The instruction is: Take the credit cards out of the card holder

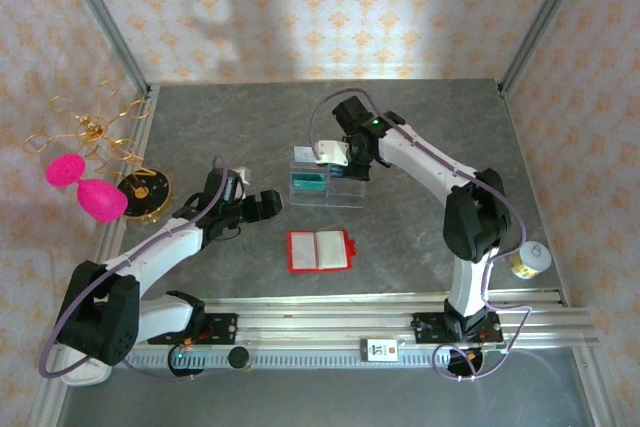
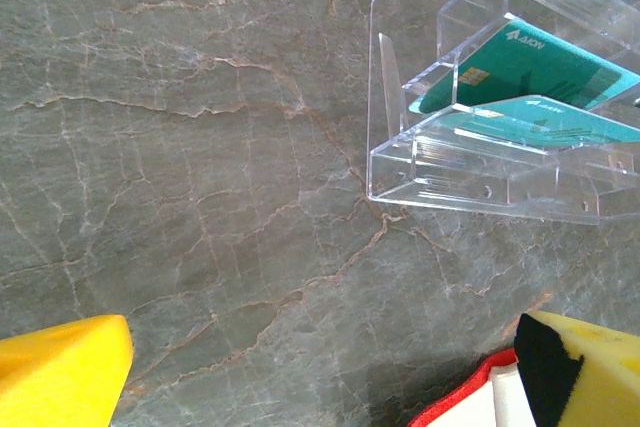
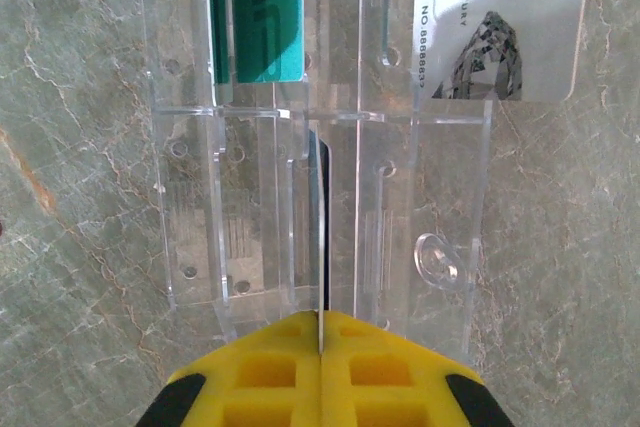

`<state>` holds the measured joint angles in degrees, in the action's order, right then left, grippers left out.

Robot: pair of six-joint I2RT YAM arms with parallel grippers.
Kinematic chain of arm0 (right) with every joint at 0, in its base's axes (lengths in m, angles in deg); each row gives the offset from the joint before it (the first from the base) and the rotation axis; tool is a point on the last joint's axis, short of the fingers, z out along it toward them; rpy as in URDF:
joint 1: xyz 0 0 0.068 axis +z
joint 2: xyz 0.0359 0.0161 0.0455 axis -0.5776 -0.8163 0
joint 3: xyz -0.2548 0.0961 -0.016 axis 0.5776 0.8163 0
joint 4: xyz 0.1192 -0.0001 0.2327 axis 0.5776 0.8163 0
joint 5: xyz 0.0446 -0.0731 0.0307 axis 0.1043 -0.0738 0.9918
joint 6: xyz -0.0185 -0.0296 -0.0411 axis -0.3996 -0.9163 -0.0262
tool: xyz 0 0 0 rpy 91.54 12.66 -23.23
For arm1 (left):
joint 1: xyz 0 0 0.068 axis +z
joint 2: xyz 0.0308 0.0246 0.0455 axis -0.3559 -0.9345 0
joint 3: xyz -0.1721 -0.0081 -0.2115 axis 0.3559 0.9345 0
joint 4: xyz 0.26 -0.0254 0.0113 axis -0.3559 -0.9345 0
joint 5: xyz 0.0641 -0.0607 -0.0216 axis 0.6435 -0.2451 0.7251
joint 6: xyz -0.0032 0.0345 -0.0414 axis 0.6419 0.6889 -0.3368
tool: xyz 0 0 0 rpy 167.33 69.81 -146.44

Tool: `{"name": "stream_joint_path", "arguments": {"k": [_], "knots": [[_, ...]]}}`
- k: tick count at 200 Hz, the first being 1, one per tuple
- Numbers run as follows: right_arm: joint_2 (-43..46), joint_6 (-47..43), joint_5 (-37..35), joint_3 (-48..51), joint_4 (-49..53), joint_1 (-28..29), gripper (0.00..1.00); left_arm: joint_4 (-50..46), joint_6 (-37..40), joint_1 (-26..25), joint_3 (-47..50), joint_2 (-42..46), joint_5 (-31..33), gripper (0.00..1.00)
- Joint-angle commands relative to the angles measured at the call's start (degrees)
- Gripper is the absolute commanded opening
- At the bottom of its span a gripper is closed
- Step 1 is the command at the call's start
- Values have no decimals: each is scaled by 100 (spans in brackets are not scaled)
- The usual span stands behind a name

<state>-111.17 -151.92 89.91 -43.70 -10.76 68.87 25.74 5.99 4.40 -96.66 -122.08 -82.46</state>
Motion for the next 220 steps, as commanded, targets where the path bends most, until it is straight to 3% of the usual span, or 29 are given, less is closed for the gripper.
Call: {"name": "stream_joint_path", "arguments": {"k": [1, 90, 103, 124, 174, 220], "knots": [[7, 4, -197, -153, -4, -17, 3, 174, -49, 57, -16, -40, -111, 99], [-282, 132, -452, -117, -71, -26, 4, 211, -129, 59, 59, 96, -199, 99], [-299, 170, -443, -117, -88, -27, 7, 217, -132, 61, 68, 116, -208, 99], [-307, 234, -535, -97, -223, 17, 22, 220, -137, 54, 70, 143, -216, 99], [-167, 695, -457, -578, -424, 124, 28, 405, -307, 55, 167, 326, -279, 99], [491, 1982, 248, -425, -1078, 436, 34, 1353, -969, 55, 568, 752, -797, 99]]}}
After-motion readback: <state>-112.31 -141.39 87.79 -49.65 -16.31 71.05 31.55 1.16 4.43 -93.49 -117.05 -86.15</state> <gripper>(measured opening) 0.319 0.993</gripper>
